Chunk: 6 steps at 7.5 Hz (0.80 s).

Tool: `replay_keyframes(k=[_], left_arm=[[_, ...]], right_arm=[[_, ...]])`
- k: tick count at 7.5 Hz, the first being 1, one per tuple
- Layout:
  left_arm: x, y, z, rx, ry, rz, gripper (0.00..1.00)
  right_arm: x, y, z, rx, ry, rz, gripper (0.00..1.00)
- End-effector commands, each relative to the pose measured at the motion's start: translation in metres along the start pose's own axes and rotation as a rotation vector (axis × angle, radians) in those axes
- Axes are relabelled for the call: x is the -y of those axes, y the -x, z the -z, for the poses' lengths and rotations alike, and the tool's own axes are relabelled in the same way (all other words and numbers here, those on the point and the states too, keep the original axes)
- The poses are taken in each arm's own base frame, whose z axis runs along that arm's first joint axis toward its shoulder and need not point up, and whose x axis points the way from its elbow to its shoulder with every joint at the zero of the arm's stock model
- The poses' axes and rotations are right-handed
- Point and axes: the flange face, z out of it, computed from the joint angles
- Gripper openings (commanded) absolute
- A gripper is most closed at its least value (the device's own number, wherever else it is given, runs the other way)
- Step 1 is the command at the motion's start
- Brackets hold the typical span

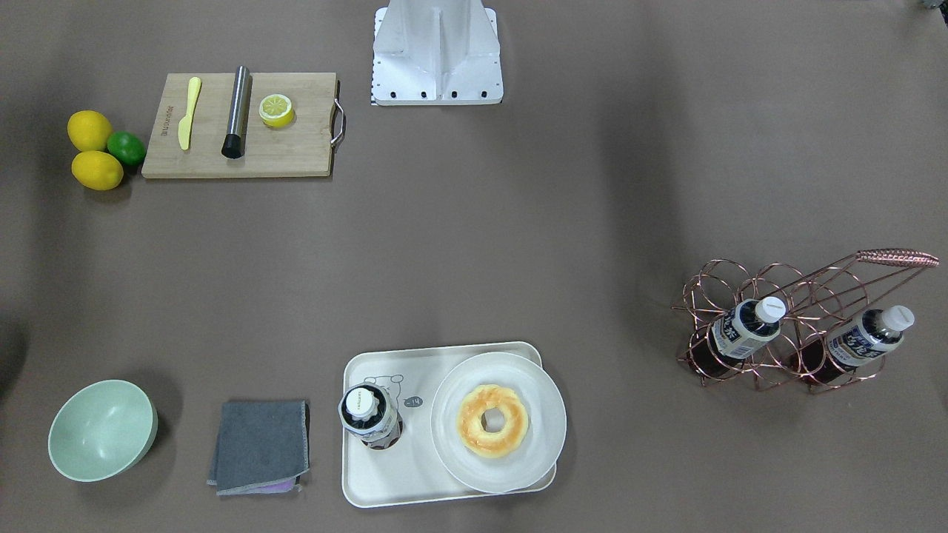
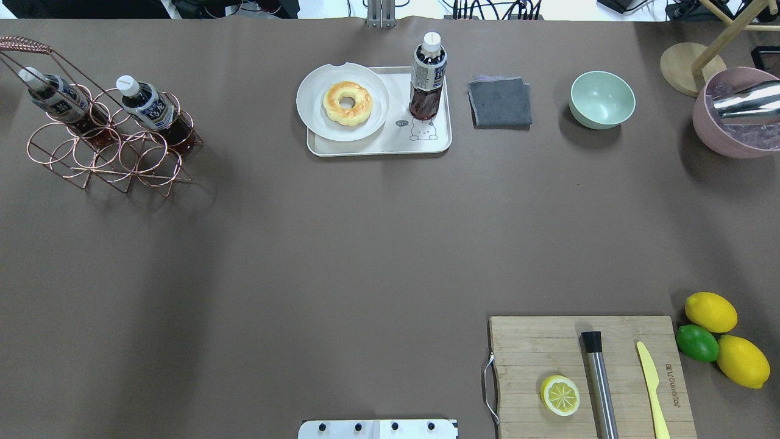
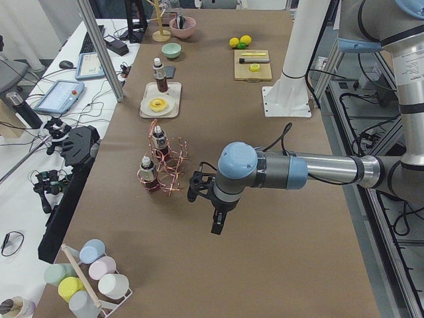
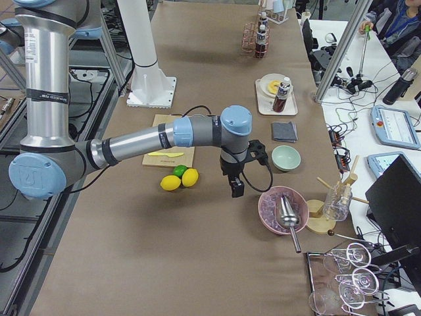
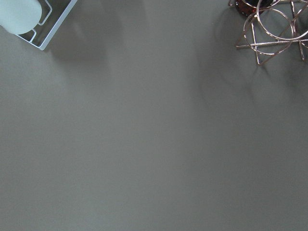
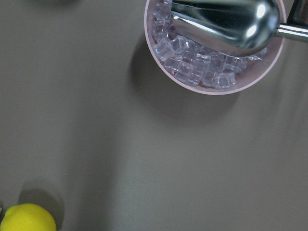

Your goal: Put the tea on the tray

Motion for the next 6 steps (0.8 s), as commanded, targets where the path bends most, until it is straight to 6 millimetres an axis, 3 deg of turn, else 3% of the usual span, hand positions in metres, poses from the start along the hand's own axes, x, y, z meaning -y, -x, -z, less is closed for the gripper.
replay_keyframes(k=[1,4,6], left_arm=[[0.001,0.008,0.008,0.062,-0.008,-0.003,0.97],[0.005,-0.001,0.02,0.07,-0.033,-0.023,0.97],[0.007,-0.006,0.025,0.073,-0.043,-0.035,0.97]], right_arm=[[-0.019,-0.014,0.0,-0.003,0.002,-0.006,1.0],[-0.05,-0.024,-0.005,-0.005,-0.055,0.0,1.0],[-0.045,-0.026,-0.005,-0.001,-0.059,-0.003,1.0]])
